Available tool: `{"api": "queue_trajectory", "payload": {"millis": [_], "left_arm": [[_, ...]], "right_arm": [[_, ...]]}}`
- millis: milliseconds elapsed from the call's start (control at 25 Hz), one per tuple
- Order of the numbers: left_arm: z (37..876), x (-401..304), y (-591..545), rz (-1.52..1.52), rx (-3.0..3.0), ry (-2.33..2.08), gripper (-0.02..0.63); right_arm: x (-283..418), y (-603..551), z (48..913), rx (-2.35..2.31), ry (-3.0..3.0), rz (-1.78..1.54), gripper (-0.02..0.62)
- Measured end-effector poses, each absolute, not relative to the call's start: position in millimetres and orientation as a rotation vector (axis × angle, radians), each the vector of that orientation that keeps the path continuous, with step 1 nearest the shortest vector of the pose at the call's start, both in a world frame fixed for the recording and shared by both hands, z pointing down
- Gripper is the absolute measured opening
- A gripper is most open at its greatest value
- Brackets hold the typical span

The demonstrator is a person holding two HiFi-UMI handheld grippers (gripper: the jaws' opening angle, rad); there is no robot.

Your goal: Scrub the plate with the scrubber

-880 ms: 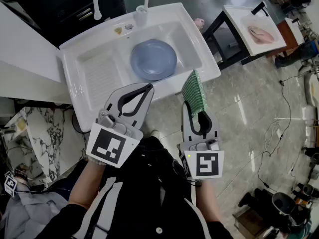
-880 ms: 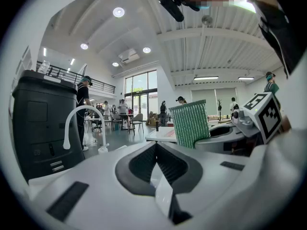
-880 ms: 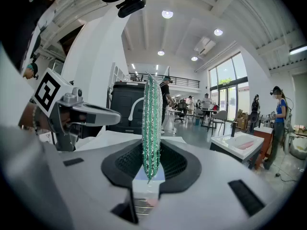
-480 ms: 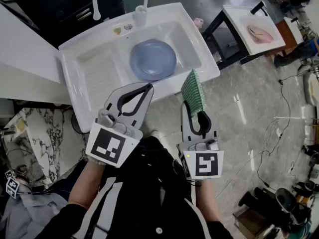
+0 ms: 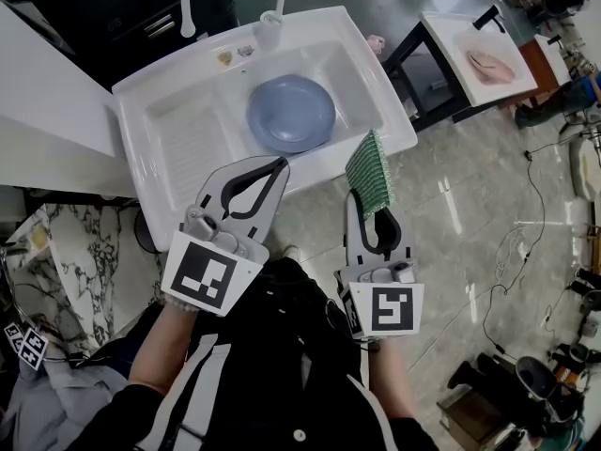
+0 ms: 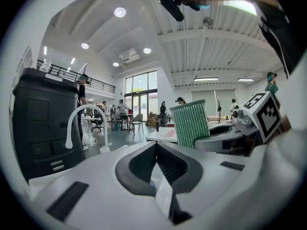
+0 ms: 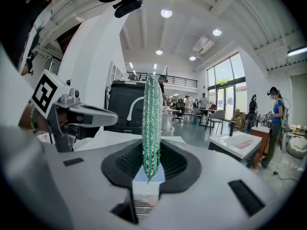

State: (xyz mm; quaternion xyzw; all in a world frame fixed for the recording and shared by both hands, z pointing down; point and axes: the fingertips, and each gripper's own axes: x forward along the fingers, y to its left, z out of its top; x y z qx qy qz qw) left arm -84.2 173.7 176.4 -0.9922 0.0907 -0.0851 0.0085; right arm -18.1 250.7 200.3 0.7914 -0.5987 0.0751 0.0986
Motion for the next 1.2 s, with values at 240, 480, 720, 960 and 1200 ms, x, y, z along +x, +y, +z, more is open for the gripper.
{"api": "queue_trajectory", "payload": {"millis": [240,480,720,960,1200], "left_arm": [[179.1,-93.1,161.1,-0.257,-3.104,0.288,0.0],[179.3,-101.9,148.5,-0.241,-3.105,0.29,0.0],[178.7,-100.4,139.0,-0.24,-3.099,0.297,0.0],[182.1,-89.9,124.9,-0.248,-3.095,0.376,0.0],[196.3,-61.8,103.4,-0.287,-3.109,0.494,0.0]], "right_arm": [[-24.8,241.9,201.6,2.345,-1.748,0.223,0.092],[-33.9,233.2,199.6,2.364,-1.737,0.193,0.092],[-30.1,224.4,202.6,2.355,-1.741,0.2,0.092],[-12.6,201.3,205.8,2.311,-1.804,0.181,0.092],[21.0,171.9,216.6,2.205,-1.89,0.205,0.092]]}}
